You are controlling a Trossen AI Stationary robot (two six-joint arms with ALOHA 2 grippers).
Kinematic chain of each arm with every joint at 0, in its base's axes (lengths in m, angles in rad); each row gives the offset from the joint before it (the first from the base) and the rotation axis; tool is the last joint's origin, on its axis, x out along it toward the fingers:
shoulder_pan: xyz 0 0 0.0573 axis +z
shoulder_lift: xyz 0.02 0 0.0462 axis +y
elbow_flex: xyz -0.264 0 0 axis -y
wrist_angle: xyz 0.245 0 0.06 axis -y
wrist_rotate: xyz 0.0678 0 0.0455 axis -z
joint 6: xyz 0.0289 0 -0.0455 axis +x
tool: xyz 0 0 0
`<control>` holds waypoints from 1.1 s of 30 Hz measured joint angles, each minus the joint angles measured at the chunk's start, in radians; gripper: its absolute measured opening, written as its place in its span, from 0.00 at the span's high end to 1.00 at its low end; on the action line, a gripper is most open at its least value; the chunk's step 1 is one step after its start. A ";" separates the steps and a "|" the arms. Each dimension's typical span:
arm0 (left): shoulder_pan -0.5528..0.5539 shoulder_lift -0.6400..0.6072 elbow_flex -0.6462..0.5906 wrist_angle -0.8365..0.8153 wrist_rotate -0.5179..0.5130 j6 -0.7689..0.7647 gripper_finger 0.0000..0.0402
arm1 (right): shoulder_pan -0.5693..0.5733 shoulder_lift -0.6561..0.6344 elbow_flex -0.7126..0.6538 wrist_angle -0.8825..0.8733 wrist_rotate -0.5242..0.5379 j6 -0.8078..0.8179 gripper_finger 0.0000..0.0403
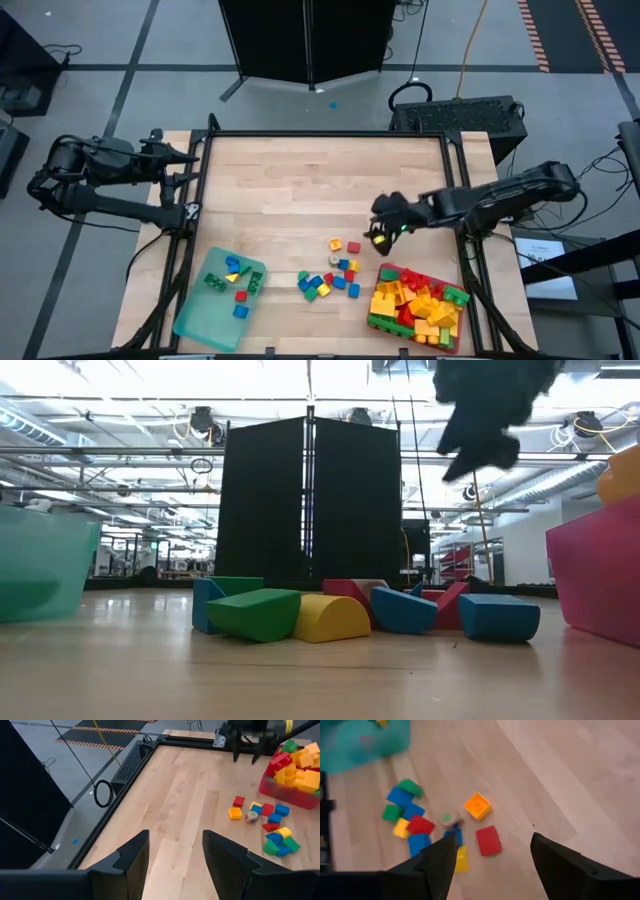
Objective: Sort blocks by size
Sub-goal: Put the red block into the blue bin
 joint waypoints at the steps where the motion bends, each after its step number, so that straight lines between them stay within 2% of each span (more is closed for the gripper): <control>1: 0.000 0.000 0.000 0.000 -0.003 -0.006 0.53 | 0.000 0.017 -0.025 0.031 -0.001 0.010 0.39; 6: 0.000 0.000 0.000 0.000 -0.015 -0.014 0.53 | -0.005 0.150 -0.065 0.079 0.005 -0.053 0.39; 11: 0.000 0.000 0.000 -0.001 -0.040 -0.015 0.53 | -0.005 0.299 -0.003 0.121 -0.029 -0.214 0.39; 17: 0.000 0.000 0.000 -0.001 -0.048 -0.015 0.53 | -0.013 0.426 0.075 0.116 -0.083 -0.285 0.39; 33: 0.000 0.000 0.000 -0.002 -0.055 -0.015 0.53 | -0.020 0.562 0.098 0.110 -0.100 -0.247 0.41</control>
